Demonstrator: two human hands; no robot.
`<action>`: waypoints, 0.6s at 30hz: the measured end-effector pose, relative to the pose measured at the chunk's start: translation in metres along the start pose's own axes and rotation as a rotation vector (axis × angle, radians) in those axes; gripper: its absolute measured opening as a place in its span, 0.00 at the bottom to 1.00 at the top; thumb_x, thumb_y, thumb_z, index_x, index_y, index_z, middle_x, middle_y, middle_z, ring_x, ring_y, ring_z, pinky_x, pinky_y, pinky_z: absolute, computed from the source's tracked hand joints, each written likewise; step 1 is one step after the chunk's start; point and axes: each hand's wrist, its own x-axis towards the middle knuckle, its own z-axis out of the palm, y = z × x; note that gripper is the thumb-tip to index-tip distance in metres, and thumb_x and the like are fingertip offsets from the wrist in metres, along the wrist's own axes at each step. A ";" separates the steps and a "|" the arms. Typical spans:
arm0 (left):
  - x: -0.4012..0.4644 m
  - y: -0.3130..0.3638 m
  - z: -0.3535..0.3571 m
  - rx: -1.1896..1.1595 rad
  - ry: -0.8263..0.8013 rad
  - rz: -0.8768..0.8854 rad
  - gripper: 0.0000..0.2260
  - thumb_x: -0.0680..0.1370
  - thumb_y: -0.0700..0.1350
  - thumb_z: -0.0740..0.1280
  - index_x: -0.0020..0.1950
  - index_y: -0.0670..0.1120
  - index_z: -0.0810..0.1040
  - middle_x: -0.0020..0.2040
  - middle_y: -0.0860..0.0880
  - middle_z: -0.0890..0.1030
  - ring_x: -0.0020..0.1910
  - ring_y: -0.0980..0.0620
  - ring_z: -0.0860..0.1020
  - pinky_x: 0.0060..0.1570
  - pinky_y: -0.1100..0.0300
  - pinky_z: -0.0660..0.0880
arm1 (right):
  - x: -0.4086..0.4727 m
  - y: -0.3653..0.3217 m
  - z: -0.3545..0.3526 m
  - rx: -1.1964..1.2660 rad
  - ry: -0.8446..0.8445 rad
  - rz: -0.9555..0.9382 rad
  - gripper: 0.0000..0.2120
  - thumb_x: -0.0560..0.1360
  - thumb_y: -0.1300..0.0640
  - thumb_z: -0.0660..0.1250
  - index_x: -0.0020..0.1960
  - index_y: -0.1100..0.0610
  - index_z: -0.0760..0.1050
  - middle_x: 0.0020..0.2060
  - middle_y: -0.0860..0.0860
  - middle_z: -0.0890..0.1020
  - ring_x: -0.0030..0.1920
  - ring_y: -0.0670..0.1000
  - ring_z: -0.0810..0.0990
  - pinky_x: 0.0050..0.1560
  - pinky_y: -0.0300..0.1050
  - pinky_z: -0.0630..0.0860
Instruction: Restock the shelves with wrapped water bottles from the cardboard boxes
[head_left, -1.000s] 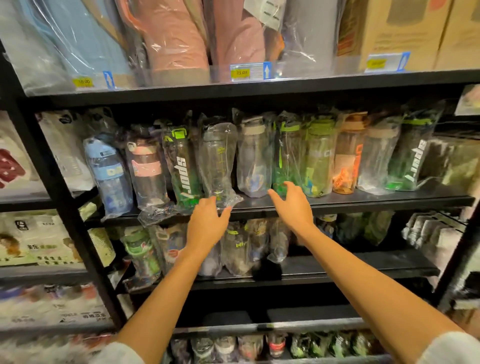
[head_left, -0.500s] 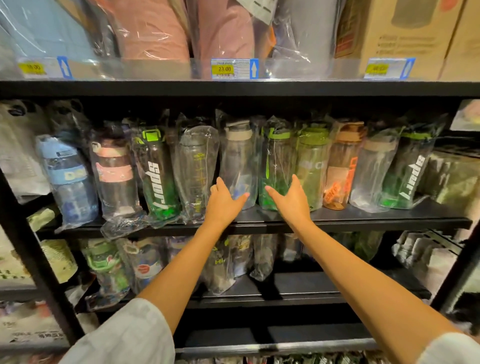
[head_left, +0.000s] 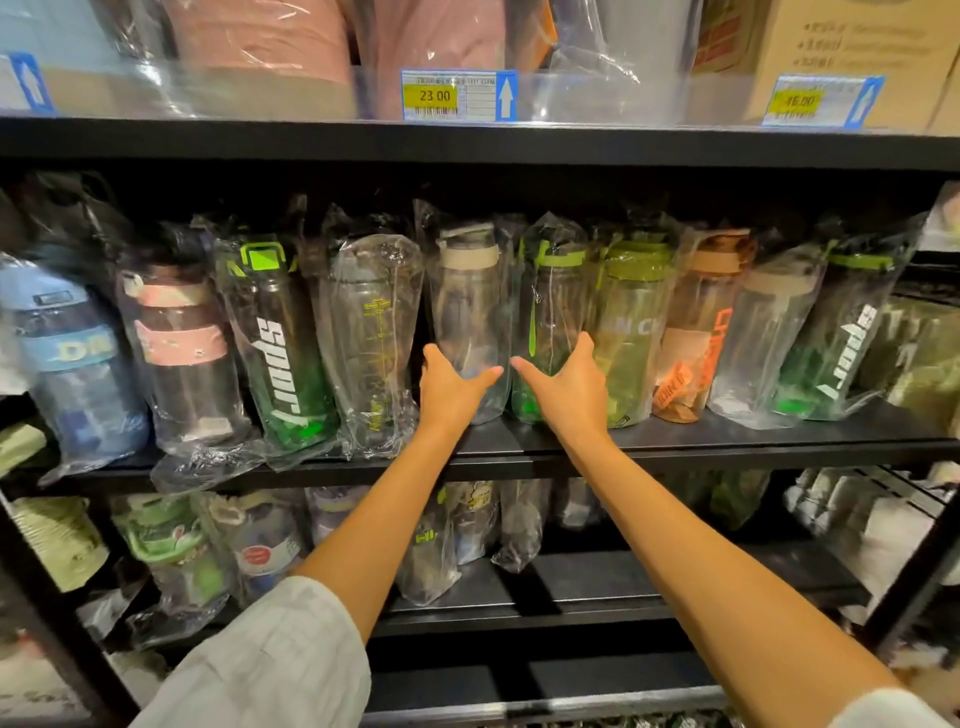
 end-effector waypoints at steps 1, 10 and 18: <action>-0.001 0.000 0.001 0.003 0.000 0.006 0.34 0.73 0.55 0.79 0.66 0.42 0.62 0.71 0.39 0.71 0.69 0.39 0.72 0.59 0.49 0.74 | 0.000 0.000 0.002 0.019 0.007 0.005 0.52 0.73 0.36 0.76 0.83 0.58 0.52 0.78 0.58 0.69 0.74 0.60 0.72 0.66 0.57 0.75; -0.026 0.008 -0.004 0.093 0.004 0.091 0.27 0.76 0.55 0.76 0.60 0.45 0.62 0.58 0.49 0.71 0.54 0.48 0.73 0.44 0.57 0.70 | 0.001 0.000 0.006 0.072 0.051 0.011 0.48 0.72 0.40 0.78 0.80 0.57 0.55 0.75 0.59 0.72 0.71 0.61 0.74 0.61 0.54 0.75; -0.044 0.011 -0.016 0.082 -0.005 0.093 0.26 0.76 0.53 0.76 0.60 0.47 0.62 0.59 0.50 0.71 0.56 0.49 0.74 0.50 0.56 0.70 | -0.008 0.005 -0.004 0.133 0.014 -0.034 0.43 0.70 0.39 0.79 0.76 0.51 0.60 0.71 0.51 0.75 0.69 0.55 0.76 0.62 0.54 0.77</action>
